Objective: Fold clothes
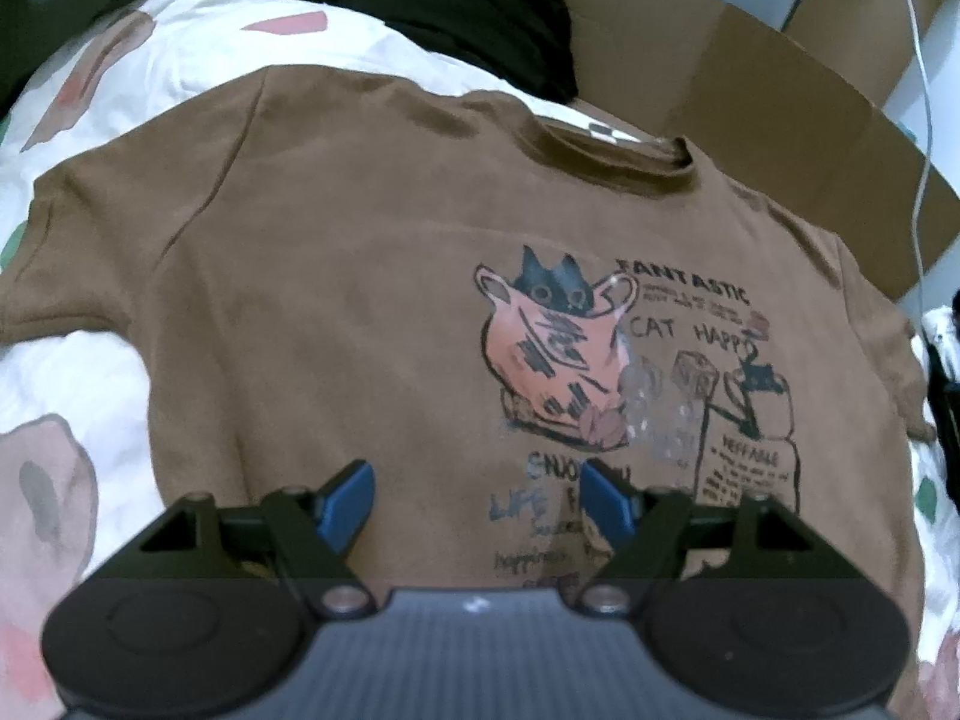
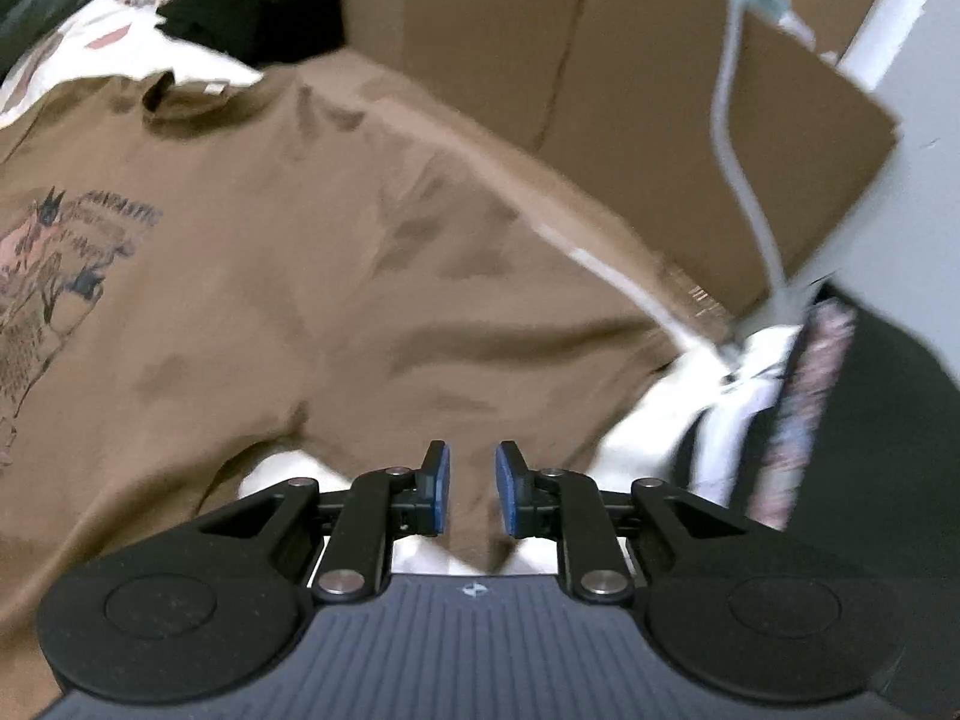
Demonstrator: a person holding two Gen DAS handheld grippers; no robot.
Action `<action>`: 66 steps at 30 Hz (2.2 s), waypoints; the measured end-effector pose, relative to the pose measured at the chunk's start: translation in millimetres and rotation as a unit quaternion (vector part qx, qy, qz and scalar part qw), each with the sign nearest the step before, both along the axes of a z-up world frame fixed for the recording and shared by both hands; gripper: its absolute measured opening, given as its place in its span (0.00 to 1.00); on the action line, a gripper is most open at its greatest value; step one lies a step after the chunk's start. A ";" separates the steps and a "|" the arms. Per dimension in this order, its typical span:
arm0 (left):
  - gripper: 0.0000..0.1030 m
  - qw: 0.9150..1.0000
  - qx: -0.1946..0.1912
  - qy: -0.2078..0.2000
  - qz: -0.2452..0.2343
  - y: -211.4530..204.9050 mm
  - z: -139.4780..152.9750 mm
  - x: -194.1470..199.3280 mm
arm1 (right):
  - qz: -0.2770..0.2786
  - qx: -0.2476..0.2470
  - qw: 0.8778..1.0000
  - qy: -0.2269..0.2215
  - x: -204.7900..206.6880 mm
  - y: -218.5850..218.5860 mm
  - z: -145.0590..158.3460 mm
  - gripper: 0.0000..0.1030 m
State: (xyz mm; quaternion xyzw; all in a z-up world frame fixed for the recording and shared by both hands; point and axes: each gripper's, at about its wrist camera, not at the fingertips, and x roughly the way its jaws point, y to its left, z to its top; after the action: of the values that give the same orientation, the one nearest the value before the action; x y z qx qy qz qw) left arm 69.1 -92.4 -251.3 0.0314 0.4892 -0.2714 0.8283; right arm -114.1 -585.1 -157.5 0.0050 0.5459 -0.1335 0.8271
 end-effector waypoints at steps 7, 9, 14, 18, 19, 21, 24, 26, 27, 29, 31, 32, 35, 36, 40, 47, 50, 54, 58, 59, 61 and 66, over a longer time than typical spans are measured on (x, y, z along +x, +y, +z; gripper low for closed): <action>0.76 1.000 0.004 0.004 -0.007 9.0 3.5 -1.6 | -0.006 0.033 0.997 0.070 -4.8 10.2 -38.9 0.30; 0.76 1.000 0.013 0.001 -0.018 16.8 6.9 -5.0 | -0.003 0.042 0.997 0.062 -10.4 11.8 -35.0 0.34; 0.77 0.999 0.024 -0.005 -0.025 41.5 12.5 -18.0 | 0.014 0.065 0.997 0.041 -24.2 20.7 -21.0 0.44; 0.77 1.000 0.025 0.002 -0.009 62.2 14.6 -28.8 | 0.032 0.085 0.995 0.044 -33.4 36.8 -18.1 0.44; 0.77 1.000 0.027 0.003 -0.006 66.6 15.6 -31.9 | 0.034 0.088 0.995 0.043 -33.9 39.0 -17.6 0.44; 0.78 1.000 0.031 0.005 -0.001 73.0 17.3 -37.1 | 0.042 0.101 0.993 0.036 -34.6 43.9 -15.7 0.46; 0.78 0.999 0.035 0.009 0.003 86.4 19.3 -44.9 | 0.067 0.112 0.991 0.025 -36.8 61.5 -7.9 0.50; 0.79 0.999 0.037 0.011 0.007 96.4 20.6 -50.4 | 0.071 0.115 0.991 0.023 -37.0 66.0 -5.4 0.51; 0.79 0.999 0.039 0.013 0.008 101.4 21.3 -53.2 | 0.074 0.119 0.990 0.023 -37.5 69.4 -4.6 0.52; 0.79 0.999 0.036 0.020 0.017 109.5 20.2 -55.9 | 0.080 0.126 0.989 0.024 -38.2 74.1 -4.1 0.53; 0.79 0.998 0.034 0.031 0.031 119.4 17.8 -59.1 | 0.083 0.129 0.988 0.027 -39.4 77.2 -4.7 0.53; 0.79 0.998 0.034 0.034 0.035 124.2 17.2 -61.0 | 0.084 0.131 0.987 0.030 -40.3 79.1 -5.1 0.53; 0.79 0.997 0.038 0.039 0.045 137.5 17.4 -67.3 | 0.086 0.140 0.986 0.035 -45.2 84.1 -5.5 0.53; 0.79 0.997 0.040 0.038 0.047 141.0 17.6 -69.1 | 0.088 0.144 0.985 0.038 -47.5 86.4 -6.5 0.53; 0.79 0.997 0.045 0.052 0.045 154.6 13.1 -76.3 | 0.102 0.156 0.981 0.055 -55.8 96.1 -11.8 0.54; 0.77 0.996 0.038 0.068 0.042 159.5 0.2 -90.4 | 0.127 0.182 0.971 0.093 -66.7 113.4 -23.6 0.54; 0.68 0.996 0.029 0.077 0.020 151.7 -3.1 -95.6 | 0.128 0.196 0.966 0.106 -71.0 119.1 -28.6 0.56; 0.44 0.997 0.015 0.080 0.003 146.0 -2.4 -99.2 | 0.130 0.213 0.960 0.126 -80.1 129.1 -36.7 0.59; 0.14 0.993 -0.028 0.111 -0.006 154.1 1.0 -104.3 | 0.139 0.227 0.953 0.148 -92.1 136.9 -40.0 0.62; 0.11 0.992 -0.036 0.117 -0.005 157.0 2.0 -106.4 | 0.139 0.227 0.952 0.148 -93.0 137.4 -40.0 0.63; 0.08 0.991 -0.054 0.125 0.004 165.1 6.0 -112.4 | 0.133 0.235 0.951 0.150 -98.8 136.2 -39.8 0.64; 0.04 0.977 -0.146 0.132 0.078 202.4 30.9 -130.6 | 0.143 0.267 0.939 0.162 -112.0 144.5 -40.5 0.64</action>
State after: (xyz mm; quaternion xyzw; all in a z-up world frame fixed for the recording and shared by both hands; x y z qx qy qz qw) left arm -61.5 110.0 -220.5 -0.1646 0.5502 -0.2763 0.7706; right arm -226.1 -440.6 -198.0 0.1261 0.6830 0.1374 0.7062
